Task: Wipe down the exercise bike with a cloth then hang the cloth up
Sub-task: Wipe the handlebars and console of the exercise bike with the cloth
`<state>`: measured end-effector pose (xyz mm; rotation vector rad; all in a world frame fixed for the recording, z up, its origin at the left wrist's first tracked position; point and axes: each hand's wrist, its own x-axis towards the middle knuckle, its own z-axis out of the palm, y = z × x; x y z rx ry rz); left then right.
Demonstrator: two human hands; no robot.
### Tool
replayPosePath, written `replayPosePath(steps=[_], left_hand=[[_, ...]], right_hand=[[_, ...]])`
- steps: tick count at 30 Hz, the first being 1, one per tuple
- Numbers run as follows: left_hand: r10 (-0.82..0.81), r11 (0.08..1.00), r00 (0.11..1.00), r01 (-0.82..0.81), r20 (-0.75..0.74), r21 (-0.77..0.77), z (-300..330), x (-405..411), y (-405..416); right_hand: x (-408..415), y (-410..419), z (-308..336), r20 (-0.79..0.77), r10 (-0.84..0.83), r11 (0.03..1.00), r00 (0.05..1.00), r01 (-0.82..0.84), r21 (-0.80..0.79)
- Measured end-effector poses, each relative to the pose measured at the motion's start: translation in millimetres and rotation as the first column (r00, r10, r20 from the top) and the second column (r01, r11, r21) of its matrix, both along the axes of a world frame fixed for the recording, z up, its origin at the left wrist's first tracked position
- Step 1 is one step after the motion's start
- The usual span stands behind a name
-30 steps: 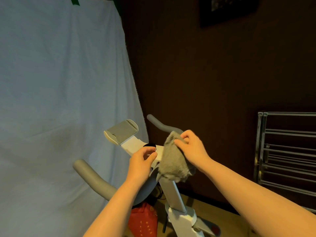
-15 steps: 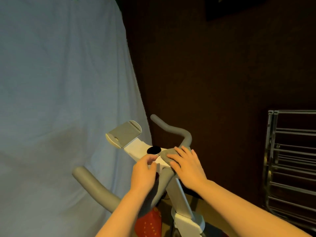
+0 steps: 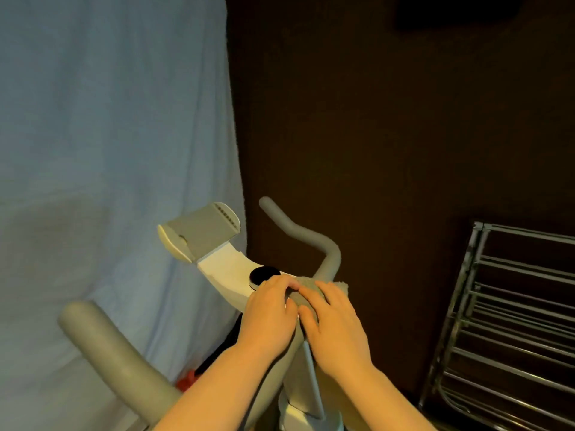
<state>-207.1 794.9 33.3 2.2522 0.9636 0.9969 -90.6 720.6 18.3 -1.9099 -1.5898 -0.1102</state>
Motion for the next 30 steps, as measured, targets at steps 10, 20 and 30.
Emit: replayPosePath(steps=[10,20,30], left_hand=[[0.064,0.996,0.998,-0.064,-0.008,-0.058,1,1,-7],[0.120,0.992,0.993,-0.120,0.018,-0.032,8,4,-8],[0.067,0.996,0.998,-0.066,0.017,-0.061,6,-1,-9]], right_hand=[[4,-4,3,0.216,0.055,0.984,0.975,-0.015,-0.179],[-3,-7,21,0.244,0.087,0.936,0.966,0.004,-0.351],[14,8,13,0.102,0.118,0.961,0.988,-0.088,-0.262]])
